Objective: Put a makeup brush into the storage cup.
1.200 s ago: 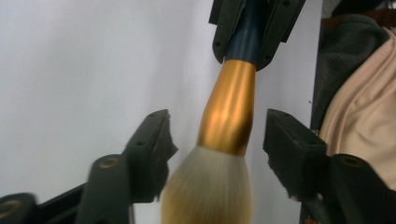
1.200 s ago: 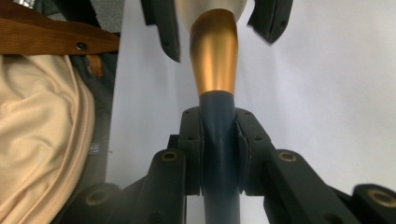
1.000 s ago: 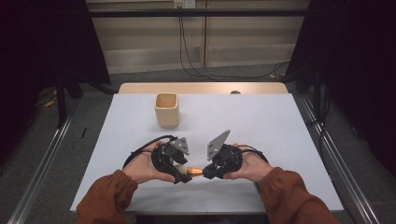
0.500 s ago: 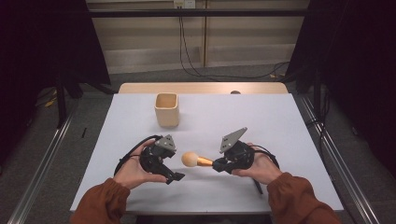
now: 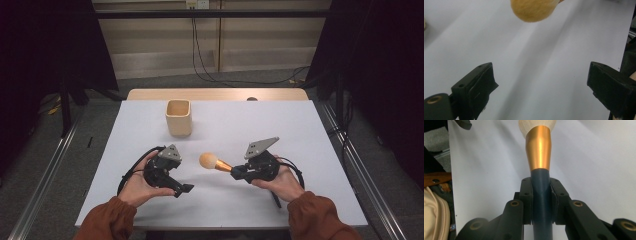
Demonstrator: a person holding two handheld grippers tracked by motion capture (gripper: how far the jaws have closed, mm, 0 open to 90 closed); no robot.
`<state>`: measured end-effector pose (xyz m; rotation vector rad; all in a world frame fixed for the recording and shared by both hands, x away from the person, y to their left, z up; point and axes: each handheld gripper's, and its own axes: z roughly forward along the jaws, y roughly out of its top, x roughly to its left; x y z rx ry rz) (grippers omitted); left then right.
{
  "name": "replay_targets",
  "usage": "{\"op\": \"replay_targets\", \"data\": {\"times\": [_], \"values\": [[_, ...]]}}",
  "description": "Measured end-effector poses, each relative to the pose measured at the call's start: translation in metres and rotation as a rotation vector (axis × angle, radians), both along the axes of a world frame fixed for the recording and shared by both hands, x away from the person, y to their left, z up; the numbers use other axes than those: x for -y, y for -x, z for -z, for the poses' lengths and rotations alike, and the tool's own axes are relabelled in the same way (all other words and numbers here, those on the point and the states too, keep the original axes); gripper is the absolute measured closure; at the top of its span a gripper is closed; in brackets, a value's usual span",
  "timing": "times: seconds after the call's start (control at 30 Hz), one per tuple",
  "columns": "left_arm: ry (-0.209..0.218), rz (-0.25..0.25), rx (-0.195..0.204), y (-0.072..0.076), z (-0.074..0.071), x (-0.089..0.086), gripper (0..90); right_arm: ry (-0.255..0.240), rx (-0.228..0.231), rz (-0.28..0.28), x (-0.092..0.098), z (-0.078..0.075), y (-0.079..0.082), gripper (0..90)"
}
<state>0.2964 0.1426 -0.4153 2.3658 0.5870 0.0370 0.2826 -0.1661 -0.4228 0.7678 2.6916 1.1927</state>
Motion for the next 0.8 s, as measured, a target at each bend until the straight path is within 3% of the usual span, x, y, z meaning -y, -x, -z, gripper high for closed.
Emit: {"op": "replay_targets", "data": {"times": [0.23,0.37,0.53,0.8], "values": [[0.026,-0.028,0.010,0.002,0.005,-0.003,6.9,-0.058,0.013,0.033,0.003,0.005,0.003,75.4],[0.031,-0.020,0.015,0.003,0.005,-0.007,5.7,-0.092,0.031,0.051,0.004,0.006,0.004,75.4],[0.066,-0.012,0.027,0.006,0.004,-0.011,4.1,-0.147,0.046,0.085,0.004,0.011,0.004,75.4],[0.080,-0.058,0.049,0.008,0.006,-0.018,4.1,-0.191,0.062,0.127,0.006,0.013,0.005,75.3]]}}
